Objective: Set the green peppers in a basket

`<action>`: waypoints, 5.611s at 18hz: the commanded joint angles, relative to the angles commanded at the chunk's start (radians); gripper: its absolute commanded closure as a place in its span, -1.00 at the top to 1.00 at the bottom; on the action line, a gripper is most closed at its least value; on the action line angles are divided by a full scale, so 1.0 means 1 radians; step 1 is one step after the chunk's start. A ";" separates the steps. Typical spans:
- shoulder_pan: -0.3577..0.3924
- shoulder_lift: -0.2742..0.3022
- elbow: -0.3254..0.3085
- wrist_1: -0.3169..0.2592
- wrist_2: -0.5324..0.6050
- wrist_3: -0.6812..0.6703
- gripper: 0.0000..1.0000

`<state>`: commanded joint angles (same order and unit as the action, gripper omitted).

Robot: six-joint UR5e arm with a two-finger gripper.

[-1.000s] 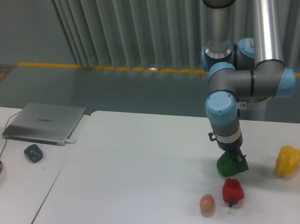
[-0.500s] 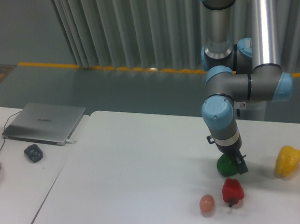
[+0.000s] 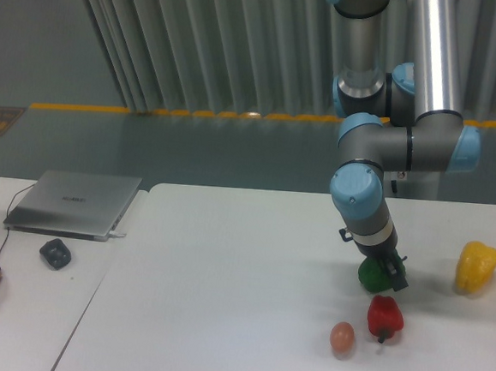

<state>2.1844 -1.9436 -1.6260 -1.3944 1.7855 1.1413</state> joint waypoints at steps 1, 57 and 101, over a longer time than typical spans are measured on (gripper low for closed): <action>0.000 0.002 0.000 0.000 0.008 0.000 0.32; 0.598 0.043 0.178 0.181 -0.080 1.401 1.00; 0.321 0.112 0.094 0.137 -0.206 0.654 1.00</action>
<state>2.5050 -1.8316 -1.5324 -1.2579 1.5800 1.7949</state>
